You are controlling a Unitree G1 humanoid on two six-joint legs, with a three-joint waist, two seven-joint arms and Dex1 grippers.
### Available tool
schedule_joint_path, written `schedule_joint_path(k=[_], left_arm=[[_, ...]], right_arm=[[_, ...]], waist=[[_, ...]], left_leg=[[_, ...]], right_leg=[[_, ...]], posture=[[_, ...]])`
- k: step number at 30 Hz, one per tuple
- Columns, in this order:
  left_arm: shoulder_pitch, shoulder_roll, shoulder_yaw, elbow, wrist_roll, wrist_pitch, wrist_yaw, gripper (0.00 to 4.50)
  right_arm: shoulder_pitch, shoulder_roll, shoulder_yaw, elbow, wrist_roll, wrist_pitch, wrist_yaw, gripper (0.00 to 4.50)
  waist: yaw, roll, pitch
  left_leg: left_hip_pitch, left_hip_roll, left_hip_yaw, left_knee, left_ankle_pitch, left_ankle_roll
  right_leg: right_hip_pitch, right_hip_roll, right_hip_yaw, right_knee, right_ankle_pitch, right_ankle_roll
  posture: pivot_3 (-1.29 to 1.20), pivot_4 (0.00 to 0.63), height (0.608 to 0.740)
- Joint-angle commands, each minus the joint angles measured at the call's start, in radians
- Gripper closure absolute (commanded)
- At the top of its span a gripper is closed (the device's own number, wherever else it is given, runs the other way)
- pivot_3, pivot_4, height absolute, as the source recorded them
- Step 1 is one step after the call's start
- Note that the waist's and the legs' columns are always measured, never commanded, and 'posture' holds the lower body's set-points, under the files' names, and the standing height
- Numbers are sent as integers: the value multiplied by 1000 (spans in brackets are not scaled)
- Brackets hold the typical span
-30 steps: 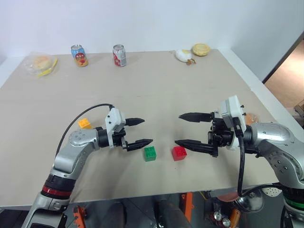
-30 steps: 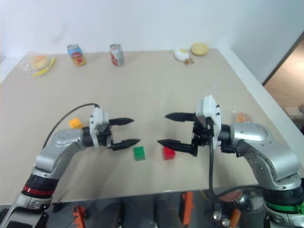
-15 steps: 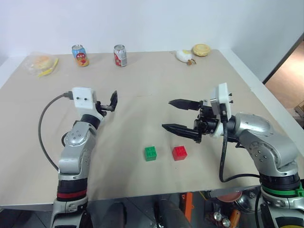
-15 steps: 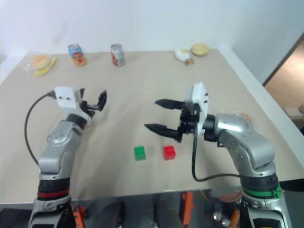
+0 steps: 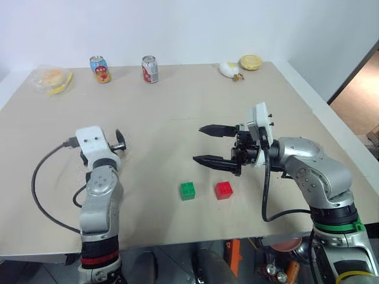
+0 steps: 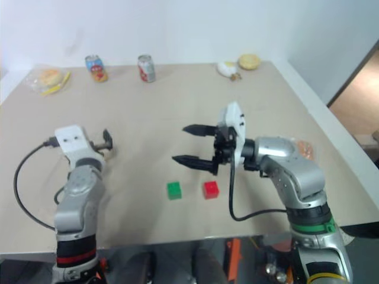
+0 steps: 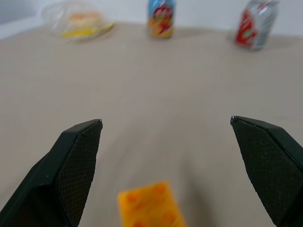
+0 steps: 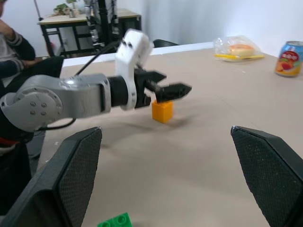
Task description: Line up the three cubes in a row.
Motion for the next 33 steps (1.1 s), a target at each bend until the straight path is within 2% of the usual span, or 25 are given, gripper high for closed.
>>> schedule_joint_path(k=[1, 9, 25, 28, 33], left_arm=[[-9, -8, 6, -31, 22, 28, 30, 16], [21, -48, 7, 15, 29, 86, 48, 16], [-16, -71, 44, 136, 25, 3, 78, 16], [-24, -68, 46, 151, 29, -16, 80, 743], [-33, -63, 49, 171, 29, -38, 85, 2524]], right_arm=[[-37, 14, 5, 14, -9, -25, 22, 0], [-96, 41, 19, 111, -41, -42, 55, 0], [-142, 71, 13, 171, -67, -52, 90, 0], [-143, 77, 11, 172, -69, -54, 88, 0], [-144, 86, 1, 172, -62, -55, 86, 0]], waist=[[0, 0, 0], [-1, 0, 0], [-1, 0, 0], [-1, 0, 0], [-1, 0, 0]], left_leg=[[0, 0, 0, 0, 0, 0], [0, 0, 0, 0, 0, 0], [0, 0, 0, 0, 0, 0], [0, 0, 0, 0, 0, 0], [0, 0, 0, 0, 0, 0]], right_leg=[[0, 0, 0, 0, 0, 0], [0, 0, 1, 0, 0, 0], [0, 1, 0, 0, 1, -1], [0, 1, 0, 0, 1, -1], [0, 0, 0, 0, 1, -1]], posture=[[0, 150, 740], [0, 150, 740], [0, 150, 740], [0, 150, 740], [0, 150, 740]])
